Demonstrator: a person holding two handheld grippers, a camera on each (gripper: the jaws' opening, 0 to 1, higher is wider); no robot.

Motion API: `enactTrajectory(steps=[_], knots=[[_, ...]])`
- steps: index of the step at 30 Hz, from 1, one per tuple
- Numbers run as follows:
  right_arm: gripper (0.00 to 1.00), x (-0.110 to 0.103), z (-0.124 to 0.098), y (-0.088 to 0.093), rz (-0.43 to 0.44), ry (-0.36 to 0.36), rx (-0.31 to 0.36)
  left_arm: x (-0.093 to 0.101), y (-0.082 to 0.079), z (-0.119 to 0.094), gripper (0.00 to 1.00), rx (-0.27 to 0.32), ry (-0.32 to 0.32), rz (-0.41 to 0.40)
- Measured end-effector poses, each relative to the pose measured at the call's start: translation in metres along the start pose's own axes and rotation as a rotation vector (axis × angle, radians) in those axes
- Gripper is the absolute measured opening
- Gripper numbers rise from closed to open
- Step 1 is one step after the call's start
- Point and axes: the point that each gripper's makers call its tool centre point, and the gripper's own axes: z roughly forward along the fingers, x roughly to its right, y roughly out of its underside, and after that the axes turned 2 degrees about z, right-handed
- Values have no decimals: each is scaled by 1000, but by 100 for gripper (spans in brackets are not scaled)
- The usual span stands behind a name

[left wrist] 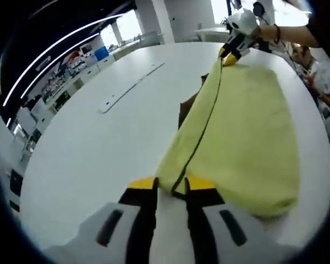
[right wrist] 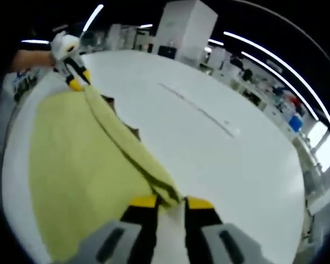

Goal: Fold the garment on the visible template until the final outline fits inside the template.

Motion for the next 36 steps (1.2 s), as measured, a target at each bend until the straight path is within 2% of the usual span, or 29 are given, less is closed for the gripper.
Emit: enactTrajectory(steps=[4,9,12,21,24,26,28,32,36], knots=[[6,1,2,1,-28,10,-7,-6,3,1,3,-25,-19,1],[0,6,0,0,-31,40,-4,-8,3,2,0,-25,-26,12],[0,8,-4,-4,-12,45,11,-11,1,-2,0,-15,-34,-4],[0,11,-28,-21,43,53,86,-21,-31,-38,0,131,-80,-149],[0,15,-32,-32,167,49,150,-31,-35,-45,0,151,-116,-212],[0,17,-33,-35,213,56,168,-31,-42,-45,0,173,-105,-256],[0,18,-31,-36,235,64,168,-37,-37,-40,0,155,-114,-285],[0,16,-21,-33,275,80,136,-34,-24,-22,0,68,-116,-305],[0,16,-7,-27,340,81,119,-36,-20,-8,0,34,-114,-331]])
